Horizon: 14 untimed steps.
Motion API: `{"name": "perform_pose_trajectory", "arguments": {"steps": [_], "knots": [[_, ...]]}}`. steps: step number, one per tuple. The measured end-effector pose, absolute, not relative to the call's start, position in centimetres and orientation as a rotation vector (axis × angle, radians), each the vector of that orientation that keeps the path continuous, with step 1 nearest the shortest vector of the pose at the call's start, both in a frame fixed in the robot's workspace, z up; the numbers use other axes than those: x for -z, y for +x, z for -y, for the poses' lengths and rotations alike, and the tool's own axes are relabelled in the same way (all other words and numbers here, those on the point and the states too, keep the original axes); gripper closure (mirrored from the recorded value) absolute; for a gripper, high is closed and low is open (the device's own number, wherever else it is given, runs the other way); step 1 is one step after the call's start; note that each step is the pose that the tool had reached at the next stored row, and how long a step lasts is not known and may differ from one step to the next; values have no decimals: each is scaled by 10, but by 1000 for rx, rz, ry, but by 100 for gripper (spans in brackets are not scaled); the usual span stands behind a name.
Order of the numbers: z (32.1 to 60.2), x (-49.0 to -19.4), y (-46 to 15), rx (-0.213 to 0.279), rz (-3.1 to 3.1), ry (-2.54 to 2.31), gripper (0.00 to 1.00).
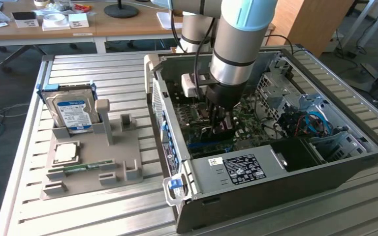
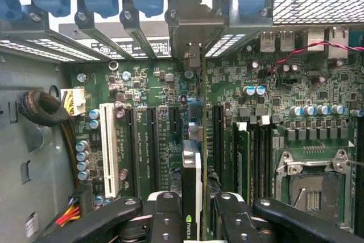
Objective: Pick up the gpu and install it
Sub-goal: 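Insert the gpu into the slot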
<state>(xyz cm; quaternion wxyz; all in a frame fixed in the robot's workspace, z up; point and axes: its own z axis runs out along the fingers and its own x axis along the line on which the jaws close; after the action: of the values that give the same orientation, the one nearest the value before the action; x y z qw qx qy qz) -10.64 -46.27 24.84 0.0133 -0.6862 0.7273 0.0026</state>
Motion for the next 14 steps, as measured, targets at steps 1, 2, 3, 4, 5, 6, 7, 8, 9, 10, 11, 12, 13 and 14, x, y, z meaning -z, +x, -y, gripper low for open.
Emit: {"name": "perform_pose_trajectory", "arguments": {"steps": [1,2,3,4,5,6,7,8,9,10,11,12,13,14], "knots": [[463,-248,-106,-8,-2266,-2138,73],[463,-248,-106,-8,-2266,-2138,73],[463,-248,-106,-8,-2266,-2137,73],[463,-248,-106,-8,-2266,-2137,73],[462,-248,-107,-8,-2266,-2137,73],[462,-248,-107,-8,-2266,-2137,73],[462,-248,-107,-8,-2266,-2137,73],[462,-248,-107,-8,-2265,-2137,73],[462,-248,-107,-8,-2265,-2137,73],[462,-248,-107,-8,-2266,-2137,73],[462,-248,-107,-8,-2266,-2137,73],[462,-248,-107,-11,-2264,-2136,73],[462,-248,-107,-14,-2263,-2135,73],[462,-248,-107,-14,-2263,-2134,73]]}}
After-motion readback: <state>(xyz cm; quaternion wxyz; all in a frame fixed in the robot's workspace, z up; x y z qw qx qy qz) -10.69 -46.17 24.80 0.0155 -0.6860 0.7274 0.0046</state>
